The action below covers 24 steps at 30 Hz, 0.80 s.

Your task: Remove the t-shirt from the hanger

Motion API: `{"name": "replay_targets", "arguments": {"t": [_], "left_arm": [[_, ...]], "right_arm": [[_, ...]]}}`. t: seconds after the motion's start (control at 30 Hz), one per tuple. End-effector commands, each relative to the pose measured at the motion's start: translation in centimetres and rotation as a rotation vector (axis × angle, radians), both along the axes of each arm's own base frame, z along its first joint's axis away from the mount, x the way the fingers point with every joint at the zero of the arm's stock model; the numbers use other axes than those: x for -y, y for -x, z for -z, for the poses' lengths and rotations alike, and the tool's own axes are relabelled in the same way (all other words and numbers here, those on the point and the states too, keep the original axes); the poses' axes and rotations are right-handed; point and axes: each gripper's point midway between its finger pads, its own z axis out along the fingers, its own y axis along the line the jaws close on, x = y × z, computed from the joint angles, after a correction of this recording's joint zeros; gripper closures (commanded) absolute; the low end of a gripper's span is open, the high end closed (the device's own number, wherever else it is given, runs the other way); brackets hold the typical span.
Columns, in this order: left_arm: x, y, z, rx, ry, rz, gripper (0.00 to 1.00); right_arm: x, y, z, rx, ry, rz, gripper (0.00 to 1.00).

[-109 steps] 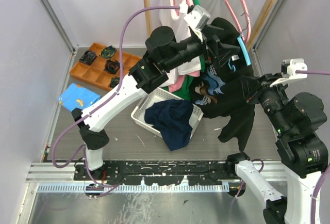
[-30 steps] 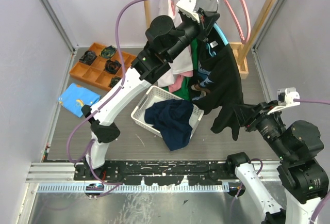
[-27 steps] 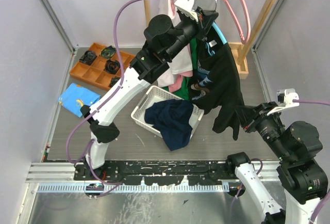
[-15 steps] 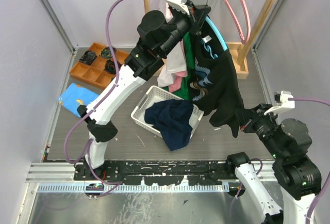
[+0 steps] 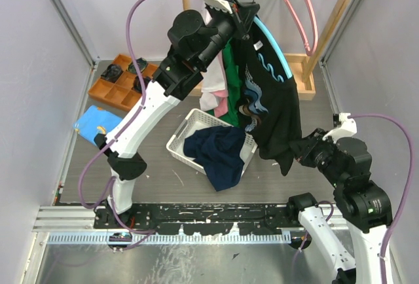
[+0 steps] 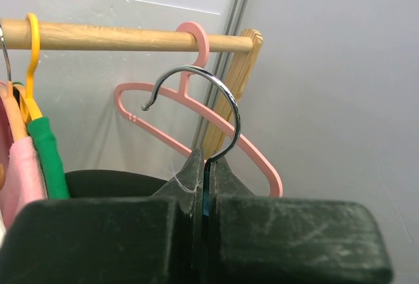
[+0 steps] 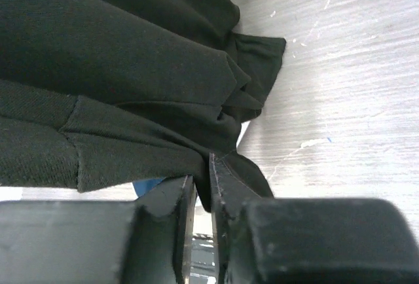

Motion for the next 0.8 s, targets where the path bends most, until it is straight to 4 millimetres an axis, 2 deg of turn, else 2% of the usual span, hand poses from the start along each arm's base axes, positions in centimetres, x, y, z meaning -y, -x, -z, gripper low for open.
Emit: {"name": "replay_targets", "arguments": {"t": [0.0,0.07,0.13,0.33,0.47,0.77], "left_arm": [[-4.1,2.1,-6.3,0.079,0.173,-0.003,1.00],[-3.7,2.1,-5.8,0.069,0.163,0.012,1.00],[-3.3,2.0,-5.0,0.056,0.148,0.018,1.00],[-2.9,1.7,-4.0,0.039,0.116,0.018,1.00],[-2.6,1.3,-3.3,0.024,0.097,0.011,1.00],[-1.1,0.9,-1.2,0.004,0.038,-0.022,1.00]], "right_arm": [[0.1,0.1,-5.4,0.222,-0.009,-0.019,0.73],[0.1,0.7,-8.0,0.329,0.003,-0.038,0.66],[0.0,1.3,-9.8,0.399,0.027,-0.070,0.62],[-1.6,2.3,-12.9,0.490,0.055,-0.193,0.57],[-2.1,2.5,-14.4,0.531,0.069,-0.235,0.57],[-3.3,1.9,-16.0,0.540,0.099,-0.321,0.57]]}}
